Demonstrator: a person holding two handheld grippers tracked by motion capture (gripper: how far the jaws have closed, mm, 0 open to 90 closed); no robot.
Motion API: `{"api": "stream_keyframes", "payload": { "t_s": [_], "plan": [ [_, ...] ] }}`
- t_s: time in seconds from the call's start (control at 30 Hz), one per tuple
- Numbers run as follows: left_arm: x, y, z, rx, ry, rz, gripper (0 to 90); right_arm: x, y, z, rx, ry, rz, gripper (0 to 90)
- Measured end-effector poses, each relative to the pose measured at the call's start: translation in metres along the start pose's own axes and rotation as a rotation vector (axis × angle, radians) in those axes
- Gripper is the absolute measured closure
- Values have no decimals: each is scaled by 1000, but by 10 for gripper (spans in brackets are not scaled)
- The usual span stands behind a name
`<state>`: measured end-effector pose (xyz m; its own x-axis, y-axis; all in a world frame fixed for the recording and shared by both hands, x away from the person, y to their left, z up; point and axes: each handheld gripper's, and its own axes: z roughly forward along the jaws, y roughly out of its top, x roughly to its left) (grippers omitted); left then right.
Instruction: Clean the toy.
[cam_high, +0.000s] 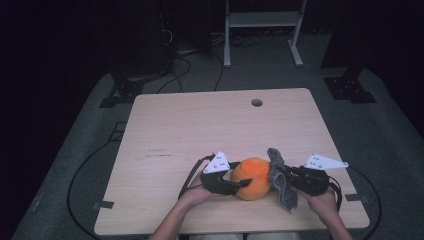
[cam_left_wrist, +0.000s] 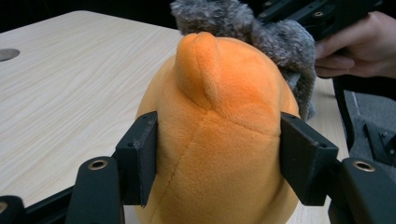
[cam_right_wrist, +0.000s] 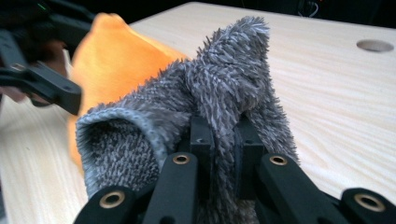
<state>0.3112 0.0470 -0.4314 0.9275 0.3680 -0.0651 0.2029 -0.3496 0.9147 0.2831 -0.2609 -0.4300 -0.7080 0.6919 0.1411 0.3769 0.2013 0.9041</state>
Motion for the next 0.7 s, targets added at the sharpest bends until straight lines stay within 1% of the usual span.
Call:
{"api": "stream_keyframes", "payload": {
  "t_s": [0.03, 0.1, 0.13, 0.2, 0.23, 0.27, 0.3, 0.33, 0.37, 0.43, 0.47, 0.5, 0.57, 0.6, 0.63, 0.67, 0.7],
  "plan": [
    [0, 0, 0, -1, 2, 0, 355, 4, 3, -1, -10, 3, -13, 808],
    [0, 0, 1, -2, 11, -6, 356, 15, 10, -1, -42, 36, -44, 807],
    [-1, 0, 1, 4, 13, -2, 357, 22, 13, 0, -49, 52, -69, 808],
    [-1, 0, 0, 8, 17, -1, 358, 32, 17, 3, -47, 59, -116, 807],
    [0, -1, -1, 2, 12, -7, 360, 33, 16, 3, -50, 63, -121, 807],
    [0, -2, -1, -2, 8, -13, 364, 30, 16, 3, -53, 72, -110, 808],
    [0, -2, -2, -3, 4, -13, 367, 26, 14, 3, -54, 71, -90, 807],
    [1, -1, -2, -2, 3, -13, 368, 22, 12, 3, -44, 59, -82, 807],
    [1, -1, -2, -3, 6, -18, 369, 18, 9, 3, -30, 38, -78, 807],
    [2, -1, -2, -5, 7, -27, 369, 9, 2, 3, 4, -10, -54, 808],
    [2, -1, -2, -6, 9, -25, 369, 6, 0, 3, 20, -24, -44, 807],
    [2, -1, -1, -8, 13, -23, 369, 4, -2, 2, 28, -31, -45, 807],
    [2, -1, 0, -11, 22, -26, 369, 8, 1, -1, 11, -21, -47, 807],
    [1, -1, 0, -12, 29, -28, 369, 12, 4, -1, -6, -9, -60, 808],
    [0, -1, 1, -15, 37, -29, 370, 17, 7, -1, -30, 12, -76, 808],
    [0, -1, 2, -15, 42, -27, 371, 24, 11, -2, -49, 42, -93, 807],
    [-1, 0, 3, -13, 46, -22, 371, 30, 15, -1, -58, 65, -118, 807]
  ]
}}
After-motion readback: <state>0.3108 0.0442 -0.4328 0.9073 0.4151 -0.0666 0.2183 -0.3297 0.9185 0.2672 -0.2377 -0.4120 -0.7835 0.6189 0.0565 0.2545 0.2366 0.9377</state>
